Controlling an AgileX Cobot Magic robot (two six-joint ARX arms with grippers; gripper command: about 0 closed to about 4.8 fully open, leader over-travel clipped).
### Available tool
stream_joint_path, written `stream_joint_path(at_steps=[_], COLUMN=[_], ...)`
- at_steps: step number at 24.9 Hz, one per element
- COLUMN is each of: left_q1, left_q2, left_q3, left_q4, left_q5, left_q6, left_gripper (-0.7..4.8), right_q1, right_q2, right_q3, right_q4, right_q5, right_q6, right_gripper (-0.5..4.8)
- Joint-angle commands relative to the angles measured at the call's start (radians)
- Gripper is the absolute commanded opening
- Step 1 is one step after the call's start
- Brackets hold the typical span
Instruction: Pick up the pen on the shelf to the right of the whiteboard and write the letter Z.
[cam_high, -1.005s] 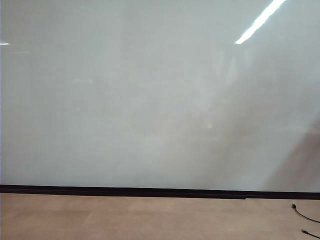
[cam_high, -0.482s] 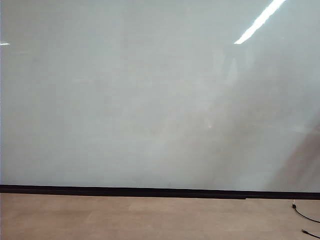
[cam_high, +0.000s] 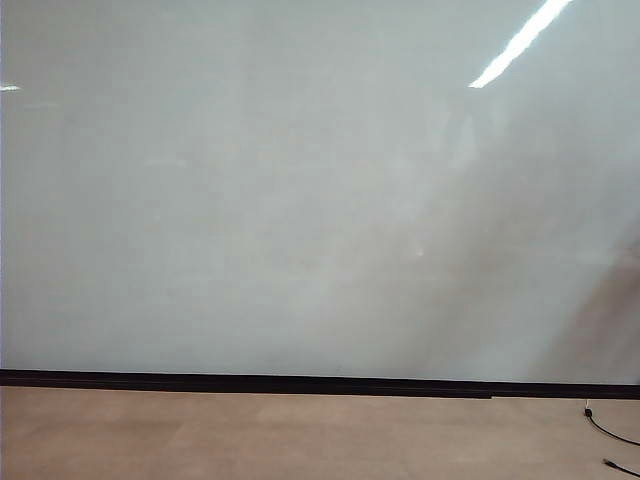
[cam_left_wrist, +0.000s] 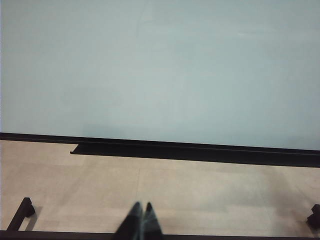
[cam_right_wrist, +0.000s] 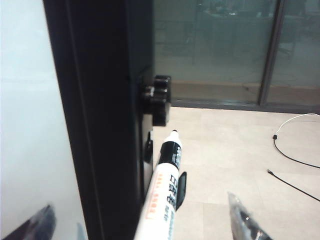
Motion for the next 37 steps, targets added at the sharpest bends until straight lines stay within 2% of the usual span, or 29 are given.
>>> stream_joint_path(at_steps=[1, 9, 12, 17, 21, 25, 28, 37], left_q1=[0.000, 0.000, 0.000, 0.000, 0.000, 0.000, 0.000, 0.000], left_q2=[0.000, 0.000, 0.000, 0.000, 0.000, 0.000, 0.000, 0.000], left_q3=[0.002, 0.002, 0.002, 0.002, 0.002, 0.002, 0.002, 0.002], left_q4=[0.005, 0.005, 0.005, 0.005, 0.005, 0.005, 0.005, 0.005], left_q5=[0.000, 0.000, 0.000, 0.000, 0.000, 0.000, 0.000, 0.000], left_q6=[0.004, 0.004, 0.004, 0.004, 0.004, 0.004, 0.004, 0.004], left_gripper=[-0.04, -0.05, -0.04, -0.05, -0.04, -0.05, -0.04, -0.04], right_q1=[-0.001, 0.006, 0.008, 0.013, 0.019, 0.022, 0.022, 0.010], right_q2=[-0.003, -0.003, -0.003, 0.002, 0.006, 0.007, 0.007, 0.007], right_q3=[0.005, 0.005, 0.006, 0.012, 0.017, 0.017, 0.017, 0.014], right_q4=[0.016, 0.016, 0.016, 0.016, 0.016, 0.015, 0.015, 0.014], right_q5=[0.002, 0.022, 0.022, 0.019, 0.016, 0.020, 0.022, 0.043], right_q6=[0.012, 0.012, 0.012, 0.012, 0.012, 0.012, 0.011, 0.011], right_gripper=[4.79, 4.59, 4.30, 4.25, 3.63, 3.52, 3.03, 3.00])
